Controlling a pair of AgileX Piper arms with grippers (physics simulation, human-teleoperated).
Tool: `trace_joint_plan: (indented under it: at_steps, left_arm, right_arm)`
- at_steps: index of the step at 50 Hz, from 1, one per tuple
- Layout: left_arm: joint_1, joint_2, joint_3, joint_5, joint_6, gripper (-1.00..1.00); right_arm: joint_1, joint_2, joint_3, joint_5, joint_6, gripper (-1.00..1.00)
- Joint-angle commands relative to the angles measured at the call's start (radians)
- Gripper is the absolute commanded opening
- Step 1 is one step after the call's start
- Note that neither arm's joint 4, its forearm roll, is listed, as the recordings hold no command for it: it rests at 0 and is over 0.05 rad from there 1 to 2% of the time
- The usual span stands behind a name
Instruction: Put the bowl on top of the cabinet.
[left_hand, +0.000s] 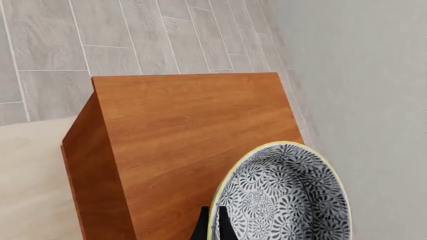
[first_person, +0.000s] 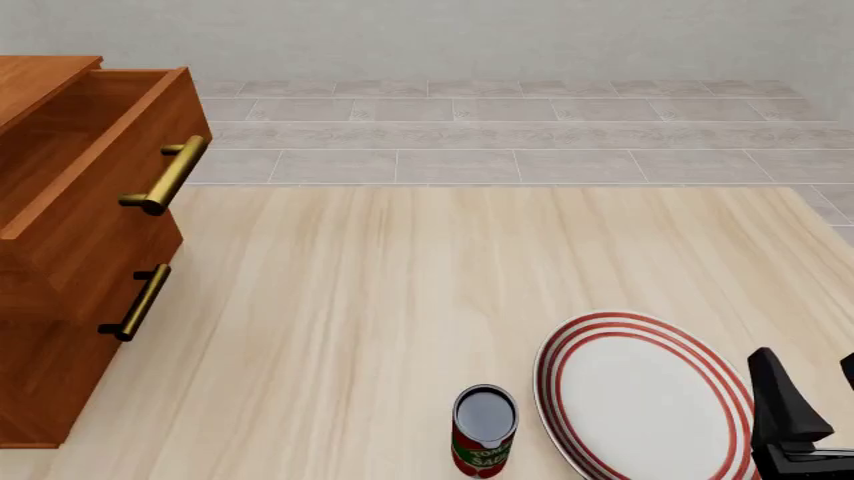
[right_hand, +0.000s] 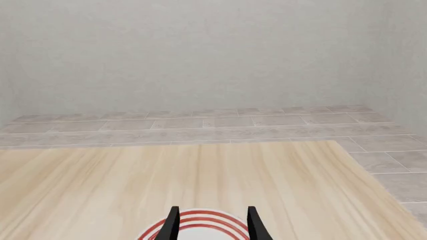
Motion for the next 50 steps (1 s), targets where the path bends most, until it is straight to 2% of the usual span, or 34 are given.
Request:
trace_joint_plan:
  at_steps: [1, 3, 12, 13, 42, 50]
  left_arm:
    - [0.005, 0.007, 0.019, -0.007, -0.005, -1.00]
    - [0.019, -0.002, 0.037, -0.018, -0.031, -1.00]
    - [0.011, -0.005, 0.017, -0.017, -0.020, -1.00]
    - [0.010, -0.006, 0.013, -0.015, -0.018, 1.00]
    - [-0.018, -0.049, -0.010, -0.001, -0.027, 1.00]
    - [-0.039, -0.094, -0.036, 0.015, -0.009, 1.00]
  right_arm:
    - [0.000, 0.000, 0.000, -0.001, -0.001, 1.00]
    - [0.000, 0.000, 0.000, 0.000, -0.001, 1.00]
    - [0.001, 0.000, -0.002, 0.002, 0.000, 1.00]
    - [0.001, 0.000, -0.003, 0.002, 0.000, 1.00]
    - [0.004, 0.000, -0.007, 0.005, -0.003, 1.00]
    - [0.004, 0.000, -0.001, -0.001, -0.002, 1.00]
